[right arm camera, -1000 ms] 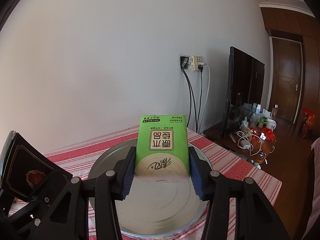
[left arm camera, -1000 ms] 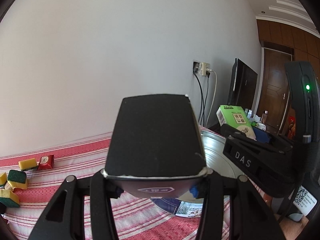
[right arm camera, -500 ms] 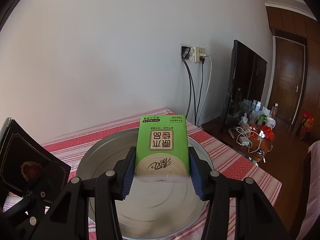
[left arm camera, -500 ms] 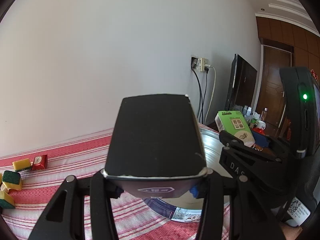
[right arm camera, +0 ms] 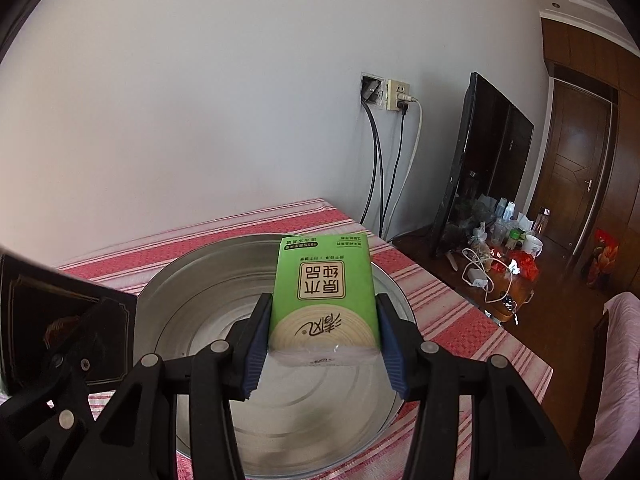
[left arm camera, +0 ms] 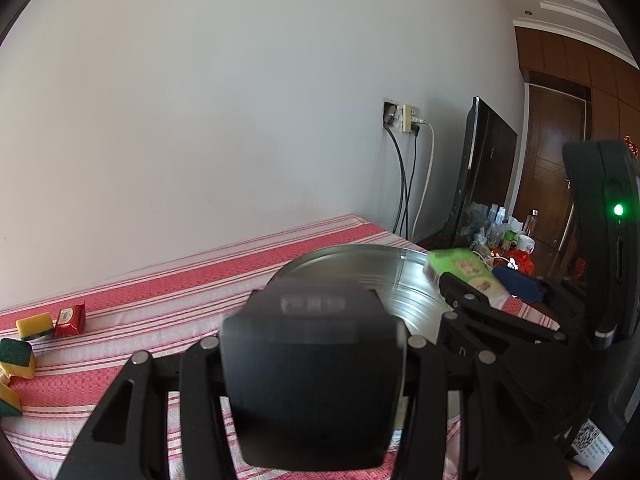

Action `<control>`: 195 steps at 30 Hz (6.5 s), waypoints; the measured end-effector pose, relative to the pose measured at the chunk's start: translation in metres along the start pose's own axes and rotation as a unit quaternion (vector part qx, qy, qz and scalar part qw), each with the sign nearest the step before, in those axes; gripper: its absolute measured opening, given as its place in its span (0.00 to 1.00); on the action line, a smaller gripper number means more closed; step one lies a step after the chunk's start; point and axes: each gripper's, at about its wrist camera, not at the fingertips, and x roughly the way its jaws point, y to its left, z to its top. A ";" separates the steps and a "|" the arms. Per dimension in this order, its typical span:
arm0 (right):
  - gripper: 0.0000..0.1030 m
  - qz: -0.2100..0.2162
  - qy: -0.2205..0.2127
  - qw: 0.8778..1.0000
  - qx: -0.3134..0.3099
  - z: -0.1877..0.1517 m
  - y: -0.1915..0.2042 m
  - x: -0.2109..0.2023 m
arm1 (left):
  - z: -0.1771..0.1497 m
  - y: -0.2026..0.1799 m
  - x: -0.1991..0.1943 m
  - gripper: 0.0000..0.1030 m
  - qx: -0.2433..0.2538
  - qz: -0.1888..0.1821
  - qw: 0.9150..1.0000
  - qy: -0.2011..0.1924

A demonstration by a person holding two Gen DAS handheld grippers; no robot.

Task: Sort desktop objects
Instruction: 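Carry the tissue pack with right tool into the metal basin and release, then lower the black tin box with left tool into the basin and release, then grasp the red snack bag with left tool while right tool grasps a green-yellow sponge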

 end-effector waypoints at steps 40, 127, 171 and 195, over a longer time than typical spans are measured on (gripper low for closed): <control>0.91 0.009 -0.071 0.997 0.042 -0.003 0.009 -0.055 | -0.067 0.135 -0.039 0.99 -0.065 0.241 0.957 0.147; 0.99 0.189 -0.080 0.978 -0.021 -0.079 0.145 -0.144 | -0.100 0.167 -0.152 1.00 -0.054 0.290 0.955 0.030; 0.99 0.343 0.013 0.930 -0.129 -0.104 0.303 -0.150 | -0.172 0.358 -0.176 0.32 -0.271 0.291 0.907 0.136; 0.35 0.365 0.140 0.909 -0.142 -0.114 0.432 -0.070 | -0.157 0.385 -0.230 0.32 -0.275 0.343 0.895 0.078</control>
